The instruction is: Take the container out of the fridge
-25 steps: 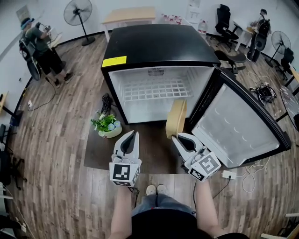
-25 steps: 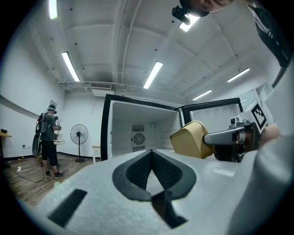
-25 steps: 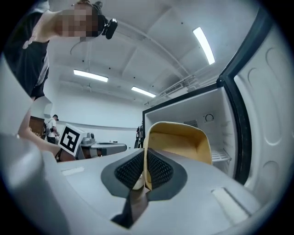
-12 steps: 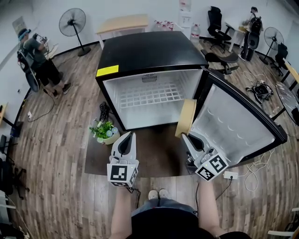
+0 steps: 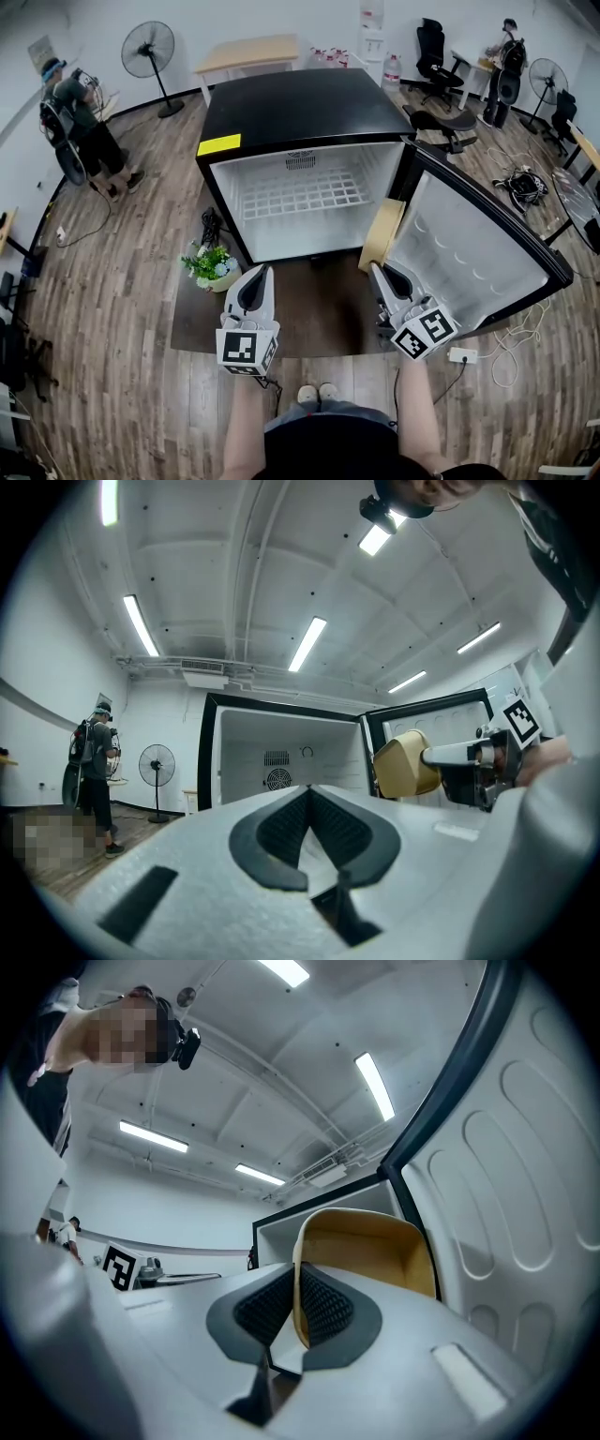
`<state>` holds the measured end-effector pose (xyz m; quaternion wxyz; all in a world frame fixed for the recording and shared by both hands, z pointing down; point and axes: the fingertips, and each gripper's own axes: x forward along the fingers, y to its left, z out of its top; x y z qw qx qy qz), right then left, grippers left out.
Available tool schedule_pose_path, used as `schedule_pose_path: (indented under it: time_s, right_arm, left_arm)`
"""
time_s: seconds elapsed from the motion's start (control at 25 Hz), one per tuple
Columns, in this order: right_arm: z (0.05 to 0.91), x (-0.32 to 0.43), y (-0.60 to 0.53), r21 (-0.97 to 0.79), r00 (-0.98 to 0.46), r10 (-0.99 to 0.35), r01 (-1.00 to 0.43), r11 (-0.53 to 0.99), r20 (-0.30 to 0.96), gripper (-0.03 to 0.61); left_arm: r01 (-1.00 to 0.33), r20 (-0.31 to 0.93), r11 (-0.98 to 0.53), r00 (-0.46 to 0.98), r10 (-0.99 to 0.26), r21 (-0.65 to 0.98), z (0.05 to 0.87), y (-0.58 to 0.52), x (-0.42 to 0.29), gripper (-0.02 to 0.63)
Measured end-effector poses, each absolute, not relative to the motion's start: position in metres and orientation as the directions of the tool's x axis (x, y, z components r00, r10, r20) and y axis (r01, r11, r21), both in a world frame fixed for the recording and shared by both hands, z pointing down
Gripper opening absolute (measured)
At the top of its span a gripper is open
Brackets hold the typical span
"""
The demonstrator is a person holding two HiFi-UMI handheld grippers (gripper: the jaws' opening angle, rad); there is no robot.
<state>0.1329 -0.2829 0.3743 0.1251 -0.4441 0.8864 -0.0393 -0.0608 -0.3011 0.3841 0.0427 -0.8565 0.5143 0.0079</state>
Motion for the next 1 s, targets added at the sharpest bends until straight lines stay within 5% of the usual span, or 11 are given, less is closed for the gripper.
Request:
schedule_pose_path:
  time_s: [1.0]
  right_arm:
    - [0.3758, 0.1261, -0.2821, -0.158, -0.569, -0.805, -0.791, 0.592, -0.169, 0.025]
  left_arm:
    - [-0.884, -0.06, -0.464, 0.467, -0.882, -0.06, 0.3845, -0.2935, -0.0582, 0.006]
